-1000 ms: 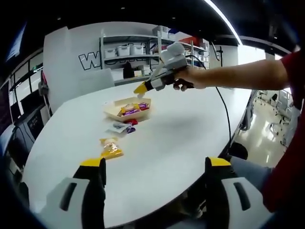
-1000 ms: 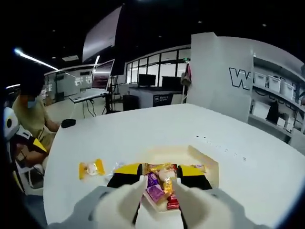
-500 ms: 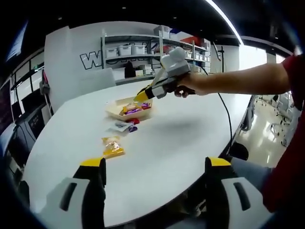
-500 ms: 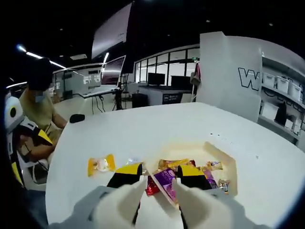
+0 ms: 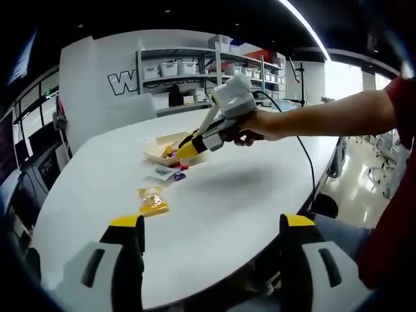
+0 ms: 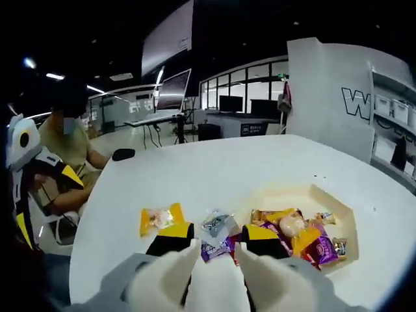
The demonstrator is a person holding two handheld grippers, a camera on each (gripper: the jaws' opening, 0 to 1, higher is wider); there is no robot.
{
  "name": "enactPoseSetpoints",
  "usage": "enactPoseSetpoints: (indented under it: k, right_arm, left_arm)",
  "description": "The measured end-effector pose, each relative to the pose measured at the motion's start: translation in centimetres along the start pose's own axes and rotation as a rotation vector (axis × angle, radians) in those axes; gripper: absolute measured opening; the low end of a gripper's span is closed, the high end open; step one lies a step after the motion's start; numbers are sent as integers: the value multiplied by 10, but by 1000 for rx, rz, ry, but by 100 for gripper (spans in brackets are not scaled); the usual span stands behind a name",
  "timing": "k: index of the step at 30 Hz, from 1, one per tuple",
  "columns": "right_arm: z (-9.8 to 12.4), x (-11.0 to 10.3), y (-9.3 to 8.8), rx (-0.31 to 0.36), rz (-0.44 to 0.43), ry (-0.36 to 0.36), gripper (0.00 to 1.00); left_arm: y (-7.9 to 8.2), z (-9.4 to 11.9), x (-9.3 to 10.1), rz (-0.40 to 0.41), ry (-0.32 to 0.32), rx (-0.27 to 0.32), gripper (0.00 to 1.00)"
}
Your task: Place the target food into the container with the food tongs after gripping and lifting it, then release it inside without dropping or visibly crushing the food.
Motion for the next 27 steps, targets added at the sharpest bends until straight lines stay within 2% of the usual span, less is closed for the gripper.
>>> enactPoseSetpoints:
  k: [5,7,9,12,15,18,19,20,21,25,27]
  right_arm:
    - [-6,-5,0,2,9,25,24]
    - [-11,-8,1,8,59,22,24]
    - [-14,-13,4,25,39,22,24]
    - [-21,-12,3,3,54,0,24]
    - [-27,-17,1,3,44,21,24]
    - [-33,-21,-4,-26,69,28,24]
    - [-34,-23,-5,-36,71,36,25]
    - [-34,-23,-3,-7,113,35,25]
    - [-33,-24,-4,-23,96,38,25]
    - [-29,-24,-6,-24,119,48,24]
    - [-24,-25,-7,-20,112,45,24]
  left_arm:
    - [-3,-1,-2,2,1,-9,83]
    - [-2,-1,-1,2,-2,-5,83]
    - [-1,0,-2,5,-3,-1,83]
    - [-3,0,-3,7,1,-5,83]
    - [-4,1,-4,10,0,-4,83]
    - [-3,3,-5,10,3,-4,83]
    - [-3,3,-5,8,5,-5,83]
    - [-3,4,-6,9,9,-3,83]
    - [-3,5,-7,11,11,-1,83]
    - [-2,6,-9,15,17,3,83]
    - [2,7,-6,23,0,27,83]
Point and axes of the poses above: the point that each gripper's makers call its tool centre point, and the gripper's own axes: z roughly backward along the fingers, x roughly to its right, y roughly out of its top, the point moved 8 cm from there along z, roughly backward along the fingers, and after that the axes turned 11 degrees about z, right-handed, at the moved point
